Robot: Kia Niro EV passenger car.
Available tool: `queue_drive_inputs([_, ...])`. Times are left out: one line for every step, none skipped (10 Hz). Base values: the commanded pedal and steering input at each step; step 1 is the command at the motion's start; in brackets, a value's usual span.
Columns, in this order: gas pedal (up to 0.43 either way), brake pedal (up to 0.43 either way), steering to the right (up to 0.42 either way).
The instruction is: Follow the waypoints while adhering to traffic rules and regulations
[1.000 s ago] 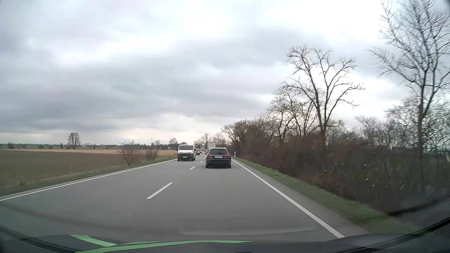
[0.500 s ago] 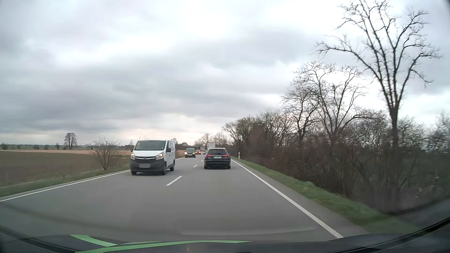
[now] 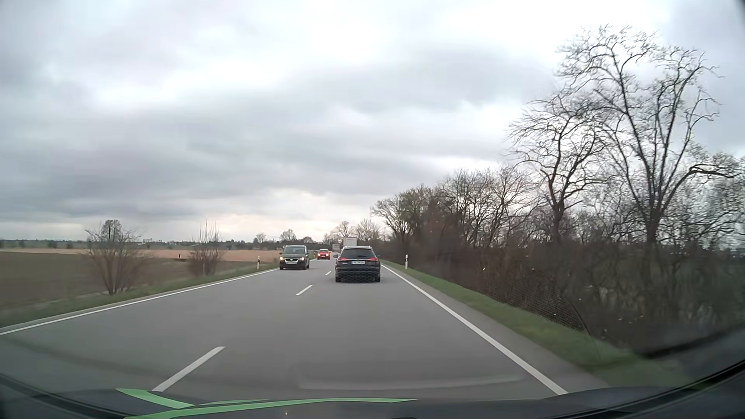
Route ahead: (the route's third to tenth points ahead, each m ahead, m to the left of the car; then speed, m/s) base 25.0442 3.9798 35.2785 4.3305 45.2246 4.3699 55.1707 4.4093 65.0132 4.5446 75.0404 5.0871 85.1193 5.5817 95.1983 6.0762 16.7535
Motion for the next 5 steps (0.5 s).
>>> queue_drive_inputs([0.000, 0.000, -0.002])
queue_drive_inputs([0.000, 0.000, -0.003])
queue_drive_inputs([0.000, 0.000, -0.003])
queue_drive_inputs([0.000, 0.000, -0.003])
queue_drive_inputs([0.000, 0.000, -0.003])
